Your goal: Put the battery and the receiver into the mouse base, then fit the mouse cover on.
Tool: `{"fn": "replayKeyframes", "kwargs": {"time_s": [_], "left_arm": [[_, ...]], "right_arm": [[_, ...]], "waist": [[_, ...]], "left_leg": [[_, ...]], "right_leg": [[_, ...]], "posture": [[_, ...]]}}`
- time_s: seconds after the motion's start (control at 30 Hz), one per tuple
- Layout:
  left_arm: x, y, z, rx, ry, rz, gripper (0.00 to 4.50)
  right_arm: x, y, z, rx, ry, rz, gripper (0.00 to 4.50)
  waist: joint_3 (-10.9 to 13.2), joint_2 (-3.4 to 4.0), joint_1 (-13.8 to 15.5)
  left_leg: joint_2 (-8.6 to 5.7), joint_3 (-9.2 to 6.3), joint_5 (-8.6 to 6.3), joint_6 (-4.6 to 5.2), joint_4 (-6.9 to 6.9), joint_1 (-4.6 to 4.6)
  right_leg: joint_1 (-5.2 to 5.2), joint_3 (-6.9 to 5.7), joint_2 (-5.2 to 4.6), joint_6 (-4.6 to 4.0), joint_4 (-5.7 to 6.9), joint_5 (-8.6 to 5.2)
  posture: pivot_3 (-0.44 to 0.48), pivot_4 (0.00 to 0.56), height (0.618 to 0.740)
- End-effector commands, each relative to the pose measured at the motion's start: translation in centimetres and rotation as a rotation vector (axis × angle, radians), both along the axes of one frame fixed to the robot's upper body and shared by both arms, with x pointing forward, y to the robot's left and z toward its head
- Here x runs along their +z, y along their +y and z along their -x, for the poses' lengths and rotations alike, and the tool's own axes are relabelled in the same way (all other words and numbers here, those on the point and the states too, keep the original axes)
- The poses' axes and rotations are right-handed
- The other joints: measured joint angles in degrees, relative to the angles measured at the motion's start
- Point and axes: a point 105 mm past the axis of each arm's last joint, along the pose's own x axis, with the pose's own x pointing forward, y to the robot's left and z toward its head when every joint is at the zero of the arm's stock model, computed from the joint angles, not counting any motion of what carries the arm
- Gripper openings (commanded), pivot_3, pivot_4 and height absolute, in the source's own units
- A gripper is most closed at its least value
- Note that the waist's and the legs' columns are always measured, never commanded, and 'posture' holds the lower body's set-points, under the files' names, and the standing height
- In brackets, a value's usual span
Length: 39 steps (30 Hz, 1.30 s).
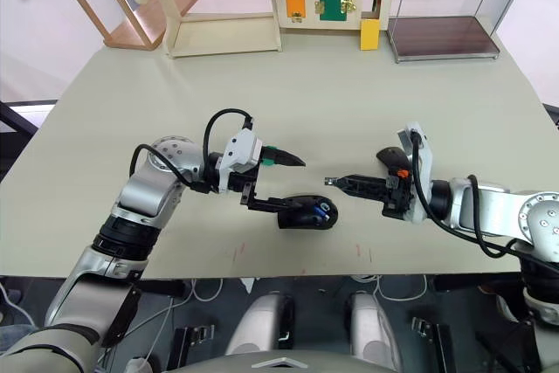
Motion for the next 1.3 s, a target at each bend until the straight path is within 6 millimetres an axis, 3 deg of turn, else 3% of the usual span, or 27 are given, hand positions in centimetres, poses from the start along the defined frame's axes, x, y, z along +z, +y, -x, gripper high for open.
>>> {"fn": "replayKeyframes", "kwargs": {"time_s": [0.03,0.27,0.4,0.5,0.73,1.0,1.3], "left_arm": [[0.6,-0.1,0.7,-0.023,-0.033,0.006,4.41],[-0.3,-0.4,1.3,-0.040,-0.021,-0.016,4.41],[-0.6,-0.6,1.4,-0.041,-0.018,-0.026,4.41],[-0.9,-0.6,1.4,-0.041,-0.009,-0.039,4.41],[-2.4,-1.3,1.4,-0.036,0.025,-0.070,4.41],[-3.8,-1.3,1.0,-0.028,0.004,-0.135,4.41],[-4.5,-1.6,0.8,-0.015,0.006,-0.145,4.41]], "right_arm": [[-0.3,-1.0,0.9,-0.010,-0.233,0.150,0.00],[-3.6,-3.6,1.9,0.098,-0.637,0.379,0.00],[-2.9,-4.0,2.0,0.084,-0.887,0.305,0.00],[-3.8,-4.5,1.9,0.106,-0.902,0.346,0.00],[-2.3,-3.5,1.8,0.113,-0.950,0.257,0.00],[-2.0,-3.0,2.1,0.137,-0.967,0.227,0.00],[-2.6,-4.0,2.2,0.126,-0.952,0.226,0.00]], "waist": [[0.00,0.00,-0.08],[0.01,0.00,0.38],[0.01,-0.01,0.33],[0.03,0.04,0.25],[0.03,0.03,0.30],[0.03,0.03,0.56],[0.03,0.03,0.83]], "left_leg": [[0.00,-0.03,0.00,0.00,0.00,0.01],[-0.03,0.05,0.00,0.00,0.05,-0.03],[-0.02,0.05,0.00,-0.01,0.06,0.04],[-0.01,0.06,0.01,-0.01,0.06,0.10],[-0.01,0.08,0.01,-0.02,0.09,0.11],[-0.02,0.09,0.01,-0.02,0.09,0.10],[-0.02,0.08,0.01,-0.02,0.10,0.11]], "right_leg": [[0.00,0.02,0.00,0.00,0.00,0.00],[0.00,-0.03,-0.01,0.05,-0.08,-0.02],[0.02,-0.07,0.03,0.11,-0.03,-0.23],[0.04,-0.03,0.08,0.13,0.03,-0.21],[0.05,-0.01,0.08,-0.08,0.07,-0.07],[0.06,-0.01,0.07,-0.07,0.07,-0.05],[0.07,-0.02,0.07,0.01,0.09,0.00]], "posture": [[0.000,0.150,0.740],[0.000,0.150,0.740],[0.000,0.150,0.740],[0.000,0.150,0.740],[0.000,0.150,0.740],[0.000,0.150,0.740],[0.000,0.150,0.740]]}}
